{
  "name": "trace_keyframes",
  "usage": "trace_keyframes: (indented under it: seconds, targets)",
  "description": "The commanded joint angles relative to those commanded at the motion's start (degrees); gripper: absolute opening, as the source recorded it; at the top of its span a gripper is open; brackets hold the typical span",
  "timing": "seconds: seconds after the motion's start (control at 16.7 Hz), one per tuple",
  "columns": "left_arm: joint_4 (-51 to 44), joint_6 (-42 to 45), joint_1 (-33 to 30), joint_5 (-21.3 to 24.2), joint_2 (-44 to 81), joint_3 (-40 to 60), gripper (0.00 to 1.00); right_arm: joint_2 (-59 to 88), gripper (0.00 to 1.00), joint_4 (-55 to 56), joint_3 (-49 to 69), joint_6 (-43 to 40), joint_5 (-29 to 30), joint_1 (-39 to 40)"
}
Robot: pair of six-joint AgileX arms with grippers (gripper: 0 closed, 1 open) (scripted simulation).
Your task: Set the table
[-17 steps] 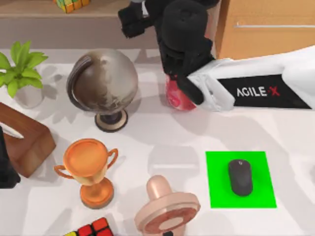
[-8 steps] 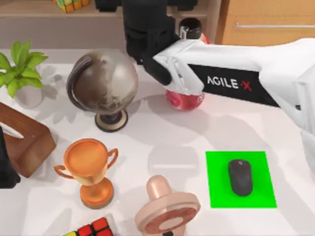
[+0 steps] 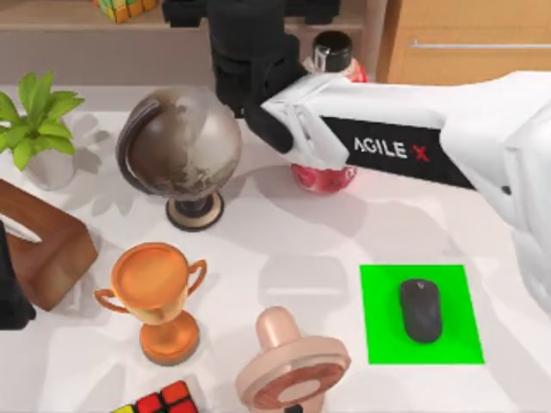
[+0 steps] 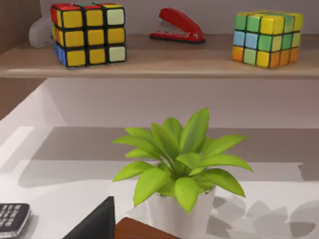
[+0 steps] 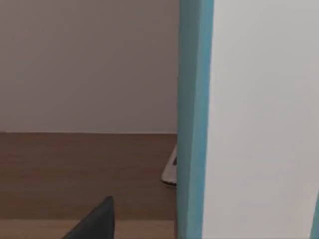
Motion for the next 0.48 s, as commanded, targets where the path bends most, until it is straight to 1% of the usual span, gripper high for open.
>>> trace_keyframes:
  seconds: [0.24, 0.48]
  targets:
    - [0.00, 0.00, 0.00, 0.00, 0.00, 0.00, 1.00, 3.03, 1.00, 1.83, 2.90, -0.49, -0.84, -0.54]
    - [0.00, 0.00, 0.00, 0.00, 0.00, 0.00, 1.00, 3.55, 1.00, -2.31, 5.26, 0.00, -1.01, -0.77]
